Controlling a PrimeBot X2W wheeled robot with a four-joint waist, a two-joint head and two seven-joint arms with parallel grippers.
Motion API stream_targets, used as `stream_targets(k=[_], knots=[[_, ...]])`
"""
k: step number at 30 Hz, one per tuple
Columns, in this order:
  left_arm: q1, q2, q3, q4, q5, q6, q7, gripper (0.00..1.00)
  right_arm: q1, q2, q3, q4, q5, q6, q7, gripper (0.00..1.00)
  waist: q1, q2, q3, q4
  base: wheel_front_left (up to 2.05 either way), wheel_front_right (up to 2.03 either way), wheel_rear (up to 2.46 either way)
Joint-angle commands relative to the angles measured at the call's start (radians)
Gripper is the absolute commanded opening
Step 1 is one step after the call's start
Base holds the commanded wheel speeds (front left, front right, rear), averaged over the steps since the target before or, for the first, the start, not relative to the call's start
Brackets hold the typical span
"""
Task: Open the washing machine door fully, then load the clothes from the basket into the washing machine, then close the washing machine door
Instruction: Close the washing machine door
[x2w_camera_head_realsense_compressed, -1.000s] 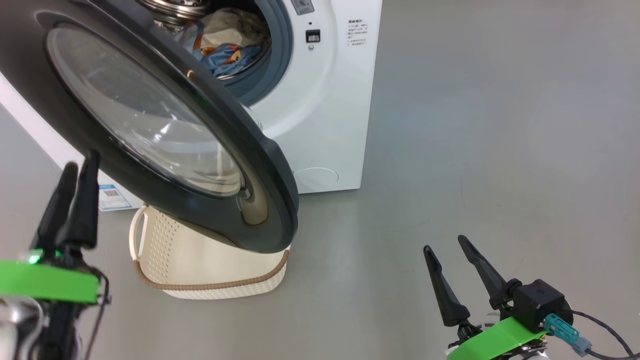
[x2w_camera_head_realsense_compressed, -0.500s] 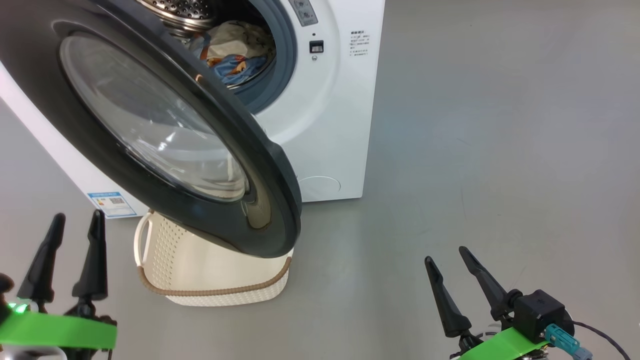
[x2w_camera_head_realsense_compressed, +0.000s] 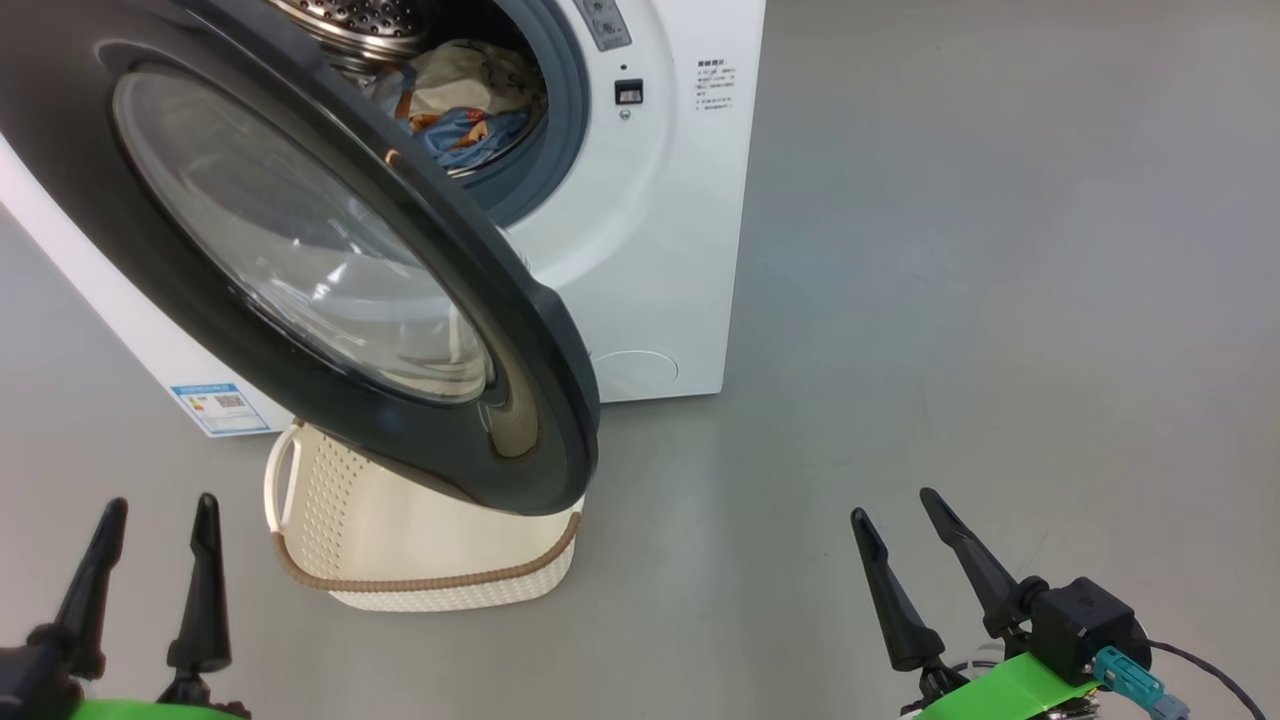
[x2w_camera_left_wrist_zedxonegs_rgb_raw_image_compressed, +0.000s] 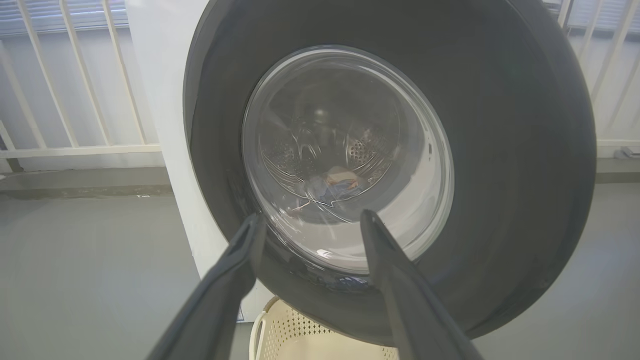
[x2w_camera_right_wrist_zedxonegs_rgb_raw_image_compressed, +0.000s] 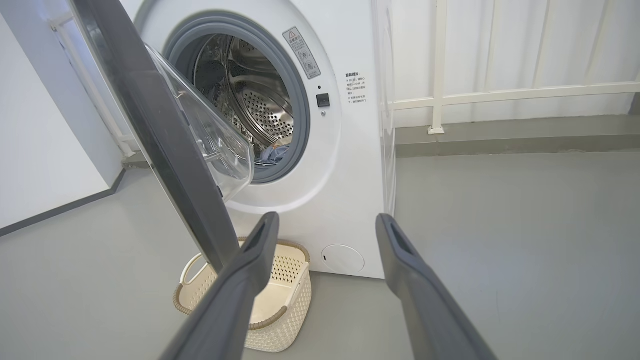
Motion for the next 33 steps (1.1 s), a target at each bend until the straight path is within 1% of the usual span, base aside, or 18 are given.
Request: stream_targets(k=[1,3,4,5,7,13,21,33], knots=[[-0.008,0.007,0.051,-0.037,0.035,0.001,-0.006,1.00,-0.003,0.005,0.021,-0.030,-0.006,0.001,-0.012,1.00,0.0000,-0.0001,0.002,0.000,0.00,0.00,0.00],[0.007,-0.012,0.058,-0.045,0.063,0.000,-0.006,1.00,-0.004,0.005,0.021,-0.031,-0.006,0.001,-0.012,1.00,0.0000,-0.0001,0.003,-0.001,0.00,0.00,0.00],[0.023,-0.033,0.064,-0.053,0.082,0.000,-0.006,1.00,-0.005,0.005,0.020,-0.031,-0.005,0.001,-0.012,1.00,0.0000,-0.0001,0.004,-0.002,0.00,0.00,0.00],[0.023,-0.033,0.064,-0.053,0.082,0.000,-0.006,1.00,-0.005,0.005,0.020,-0.031,-0.005,0.001,-0.012,1.00,0.0000,-0.0001,0.004,-0.002,0.00,0.00,0.00],[0.037,-0.053,0.072,-0.058,0.092,-0.001,-0.006,1.00,-0.006,0.005,0.020,-0.031,-0.005,0.001,-0.012,1.00,0.0000,-0.0001,0.004,-0.003,0.00,0.00,0.00],[0.057,-0.085,0.088,-0.062,0.116,-0.002,-0.006,1.00,-0.006,0.005,0.019,-0.032,-0.005,0.001,-0.012,1.00,0.0000,-0.0001,0.006,-0.004,0.00,0.00,0.00],[0.065,-0.107,0.109,-0.065,0.138,-0.002,-0.006,1.00,-0.010,0.005,0.018,-0.030,-0.006,0.001,-0.012,1.00,0.0000,-0.0001,0.009,-0.002,0.00,0.00,0.00],[0.064,-0.112,0.106,-0.059,0.139,-0.003,-0.006,1.00,-0.014,0.005,0.018,-0.028,-0.007,0.001,-0.012,1.00,0.0000,-0.0001,0.010,-0.001,0.00,0.00,0.00]])
